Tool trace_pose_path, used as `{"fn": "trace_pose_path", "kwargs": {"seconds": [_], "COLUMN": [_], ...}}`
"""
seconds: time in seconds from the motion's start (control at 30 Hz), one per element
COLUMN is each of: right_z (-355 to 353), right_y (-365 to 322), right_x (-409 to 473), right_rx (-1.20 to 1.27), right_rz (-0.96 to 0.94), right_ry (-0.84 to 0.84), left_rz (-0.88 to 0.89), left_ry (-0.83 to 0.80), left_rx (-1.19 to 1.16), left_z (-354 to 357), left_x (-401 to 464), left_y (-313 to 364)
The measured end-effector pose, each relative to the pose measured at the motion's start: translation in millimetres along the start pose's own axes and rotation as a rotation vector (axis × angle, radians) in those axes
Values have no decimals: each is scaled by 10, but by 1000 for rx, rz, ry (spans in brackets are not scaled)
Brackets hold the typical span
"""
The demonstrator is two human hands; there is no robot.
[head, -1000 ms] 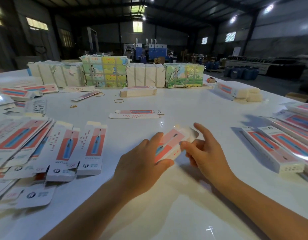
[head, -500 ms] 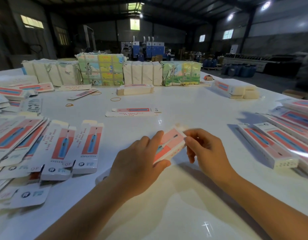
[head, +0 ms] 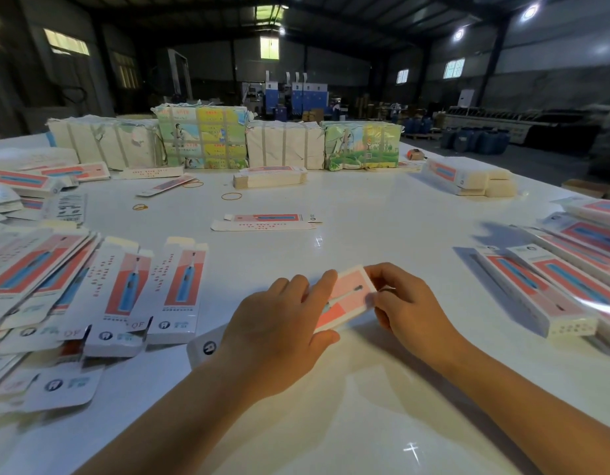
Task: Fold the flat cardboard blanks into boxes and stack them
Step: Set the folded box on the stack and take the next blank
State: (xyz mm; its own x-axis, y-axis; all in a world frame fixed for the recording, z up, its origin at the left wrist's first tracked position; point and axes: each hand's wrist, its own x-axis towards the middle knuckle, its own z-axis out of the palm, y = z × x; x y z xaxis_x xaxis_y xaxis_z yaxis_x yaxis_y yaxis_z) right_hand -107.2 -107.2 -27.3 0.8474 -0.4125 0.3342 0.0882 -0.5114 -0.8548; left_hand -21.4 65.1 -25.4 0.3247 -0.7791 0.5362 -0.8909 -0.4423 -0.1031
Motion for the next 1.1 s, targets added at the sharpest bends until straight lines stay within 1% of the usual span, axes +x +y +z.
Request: {"fn": "trace_pose_path", "kwargs": {"seconds": [0.2,0.3,0.33,0.37,0.4,0.43,0.47,0.5,0.53,0.57,0.6,0.67,0.7,0.73,0.77,0.8,0.9,0.93,1.03,1.1], "right_z": [6,-104,-139,-154,-158,-161,-163,-161,-147,-117,-85,-6,25,54,70,72,24,5,-22,-39], "right_y": [-33,-6,20,43,58,65,70,58,45,16,20,31,29,38,32,9,-23,-30,-9,-7], "right_x": [-39,9,32,53,77,91,98,104,115,106,80,15,-16,-36,-45,-43,20,46,69,83], "right_rx": [-161,-265,-276,-227,-97,127,410,685,810,774,607,48,-188,-280,-249,-123,407,498,622,632], "right_rz": [-149,-273,-273,-231,-125,18,149,246,292,313,264,56,-49,-113,-115,-77,92,121,142,142], "right_ry": [13,117,139,129,94,37,-50,-118,-145,-129,-87,9,20,10,-2,0,0,2,-21,-10], "left_rz": [25,8,4,2,2,1,1,6,13,21,27,43,48,45,40,36,37,40,35,37], "left_ry": [87,166,177,186,194,205,211,214,211,204,190,156,145,142,146,154,176,175,164,169], "left_rx": [-4,-55,-74,-82,-80,-76,-81,-90,-96,-96,-90,-53,-36,-29,-31,-35,-48,-49,-38,-29], "left_z": [28,26,23,21,16,11,3,-2,-4,-2,3,22,31,35,36,36,38,40,38,35], "left_x": [-3,13,16,18,18,18,19,19,20,16,15,12,11,14,20,22,29,33,40,39], "left_y": [-1,-4,-2,2,11,24,37,48,59,67,75,85,90,94,98,100,101,97,85,78]}}
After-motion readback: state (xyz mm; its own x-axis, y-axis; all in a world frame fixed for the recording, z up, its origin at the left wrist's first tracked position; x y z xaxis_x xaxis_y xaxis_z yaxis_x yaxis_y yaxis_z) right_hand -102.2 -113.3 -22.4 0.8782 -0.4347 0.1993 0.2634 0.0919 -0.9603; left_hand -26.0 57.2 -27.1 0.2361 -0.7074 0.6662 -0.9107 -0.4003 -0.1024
